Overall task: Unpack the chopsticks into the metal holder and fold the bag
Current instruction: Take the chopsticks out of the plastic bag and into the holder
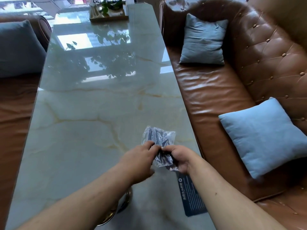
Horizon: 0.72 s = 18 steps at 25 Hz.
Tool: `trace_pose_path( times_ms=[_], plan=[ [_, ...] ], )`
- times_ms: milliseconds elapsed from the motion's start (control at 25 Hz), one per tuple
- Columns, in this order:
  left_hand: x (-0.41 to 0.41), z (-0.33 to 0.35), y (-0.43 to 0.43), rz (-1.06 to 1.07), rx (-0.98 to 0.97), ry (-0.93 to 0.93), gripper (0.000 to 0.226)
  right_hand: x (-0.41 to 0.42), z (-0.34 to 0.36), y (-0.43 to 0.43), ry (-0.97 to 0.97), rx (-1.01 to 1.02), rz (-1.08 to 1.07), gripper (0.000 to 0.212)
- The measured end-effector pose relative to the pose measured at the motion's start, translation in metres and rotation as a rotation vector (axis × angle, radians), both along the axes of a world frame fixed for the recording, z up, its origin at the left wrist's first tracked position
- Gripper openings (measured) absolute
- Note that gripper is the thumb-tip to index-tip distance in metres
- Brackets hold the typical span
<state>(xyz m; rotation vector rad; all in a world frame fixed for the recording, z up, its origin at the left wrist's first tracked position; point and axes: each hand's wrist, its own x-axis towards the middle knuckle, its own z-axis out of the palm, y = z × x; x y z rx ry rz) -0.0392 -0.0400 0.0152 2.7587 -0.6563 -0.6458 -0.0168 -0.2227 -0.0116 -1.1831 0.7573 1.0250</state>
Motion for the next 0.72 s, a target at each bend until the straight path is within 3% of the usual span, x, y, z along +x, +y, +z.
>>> trace_pose_path(
  times_ms=[80,200,320,400,480,600,640,720],
  plan=[
    [0.003,0.012,-0.004,0.055,-0.025,-0.115,0.049,0.004,0.014,0.004,0.015,-0.006,-0.003,0.029],
    [0.009,0.03,0.001,0.178,-0.069,-0.117,0.039,0.007,0.042,0.008,0.013,0.017,0.016,0.029],
    [0.016,0.056,0.008,0.481,-0.286,0.1,0.024,0.011,0.076,0.006,-0.042,-0.056,0.076,0.028],
    [0.02,0.08,0.016,0.738,-0.557,0.322,0.013,0.013,0.097,0.002,-0.105,-0.207,0.162,0.049],
    [0.02,0.104,0.03,0.856,-0.742,0.485,0.009,0.01,0.115,-0.003,-0.261,-0.373,0.205,0.063],
    [0.01,0.141,0.059,0.892,-0.934,0.585,0.008,-0.005,0.135,-0.014,-0.723,-0.712,0.132,0.057],
    [0.005,0.152,0.069,0.898,-0.999,0.608,0.011,-0.011,0.14,-0.017,-0.811,-0.729,0.065,0.06],
    [-0.007,0.174,0.089,0.891,-1.144,0.677,0.011,-0.021,0.154,-0.014,-0.795,-0.44,-0.042,0.079]
  ],
)
